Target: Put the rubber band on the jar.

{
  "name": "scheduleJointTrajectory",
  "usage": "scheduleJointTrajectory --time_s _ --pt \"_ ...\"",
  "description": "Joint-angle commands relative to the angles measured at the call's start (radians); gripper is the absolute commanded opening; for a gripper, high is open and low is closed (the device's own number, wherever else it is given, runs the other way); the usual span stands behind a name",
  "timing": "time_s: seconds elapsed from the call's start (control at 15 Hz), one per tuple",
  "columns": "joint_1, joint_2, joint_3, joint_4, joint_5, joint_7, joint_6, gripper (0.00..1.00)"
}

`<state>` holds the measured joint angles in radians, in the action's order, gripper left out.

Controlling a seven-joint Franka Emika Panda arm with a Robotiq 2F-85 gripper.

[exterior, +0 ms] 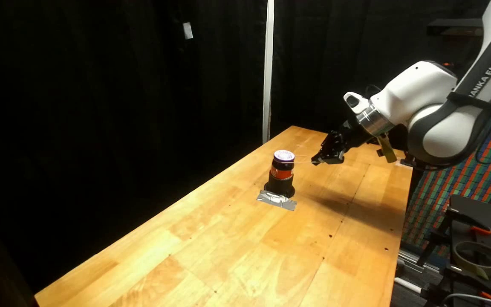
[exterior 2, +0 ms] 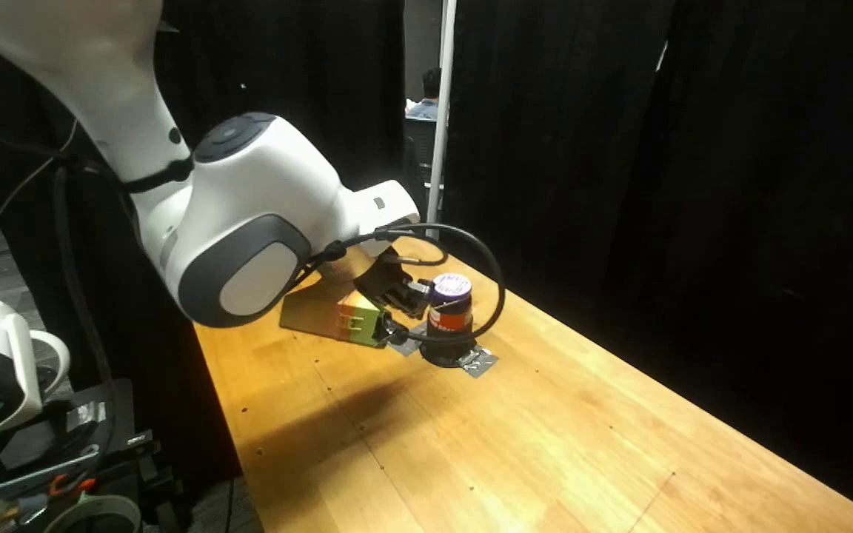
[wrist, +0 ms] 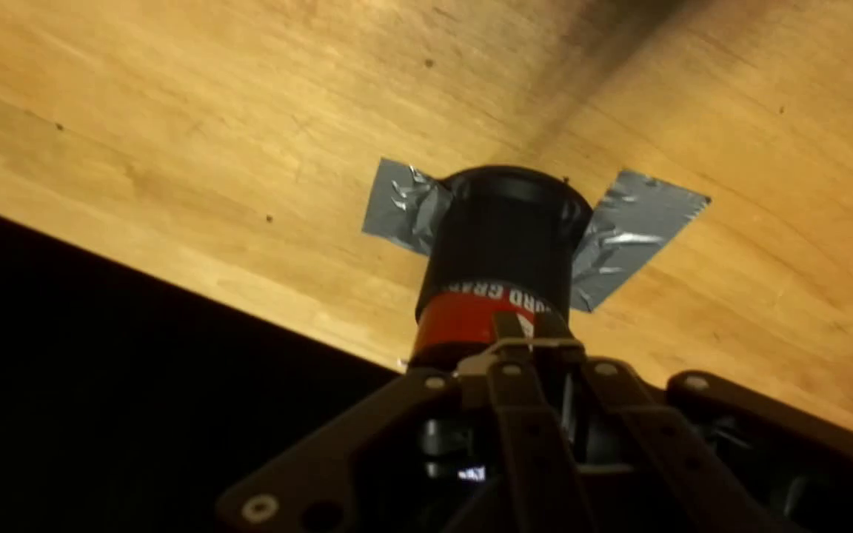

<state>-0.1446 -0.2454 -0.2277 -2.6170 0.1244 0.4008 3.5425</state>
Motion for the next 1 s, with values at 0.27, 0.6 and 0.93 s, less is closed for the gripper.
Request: scheduleJointTrajectory --time_s 0.27,0.6,0.93 --pt "0.087 -0.118 0.144 -0.143 0.139 -0.035 0.561 0.12" --pt "0.137 -0.231 0.191 -0.128 0.146 -0.043 0.711 0.12" --pt "0.129 -0.214 0.186 -0.128 0.172 -0.085 0.674 0.13"
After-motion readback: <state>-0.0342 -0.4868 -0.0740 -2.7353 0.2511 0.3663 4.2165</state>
